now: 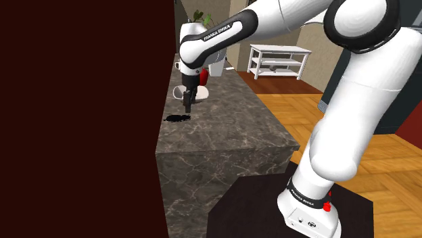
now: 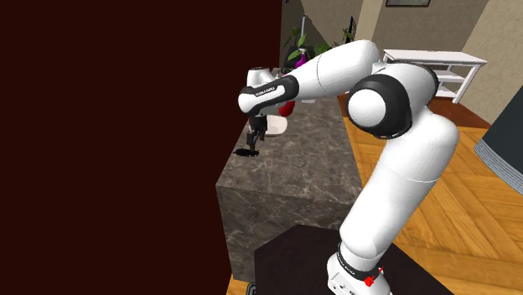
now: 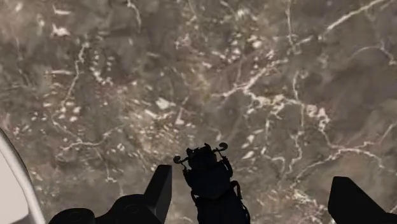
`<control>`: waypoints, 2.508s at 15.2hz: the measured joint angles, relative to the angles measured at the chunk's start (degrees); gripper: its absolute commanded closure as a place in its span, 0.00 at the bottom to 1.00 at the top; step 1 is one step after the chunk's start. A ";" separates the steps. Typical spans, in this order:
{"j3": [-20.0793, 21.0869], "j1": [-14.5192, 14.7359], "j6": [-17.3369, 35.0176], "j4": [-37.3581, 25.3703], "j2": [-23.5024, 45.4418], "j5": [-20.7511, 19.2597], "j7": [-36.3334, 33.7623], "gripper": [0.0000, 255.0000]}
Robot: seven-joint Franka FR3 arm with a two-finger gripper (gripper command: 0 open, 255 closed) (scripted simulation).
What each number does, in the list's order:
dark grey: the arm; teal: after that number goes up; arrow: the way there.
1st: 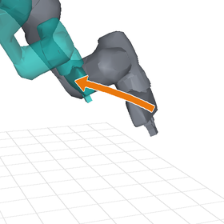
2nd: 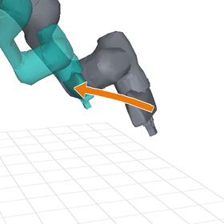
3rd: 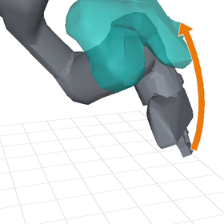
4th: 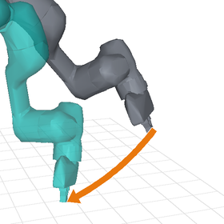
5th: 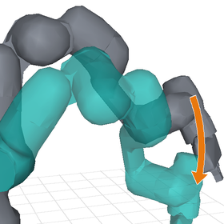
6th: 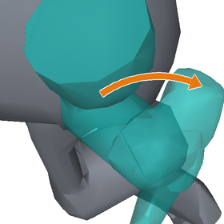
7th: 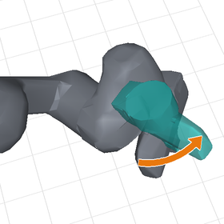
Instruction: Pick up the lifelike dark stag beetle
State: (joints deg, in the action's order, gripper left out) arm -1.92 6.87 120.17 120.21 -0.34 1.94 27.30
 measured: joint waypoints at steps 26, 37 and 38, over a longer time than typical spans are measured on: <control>1.74 1.36 8.55 -8.76 15.64 -0.91 6.63 1.00; 1.65 1.31 1.48 -12.12 12.11 -1.05 6.50 1.00; 1.66 1.34 0.76 -12.49 11.75 -1.07 6.43 1.00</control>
State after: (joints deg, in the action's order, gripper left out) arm -0.25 8.21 120.93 107.72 11.41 0.87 33.73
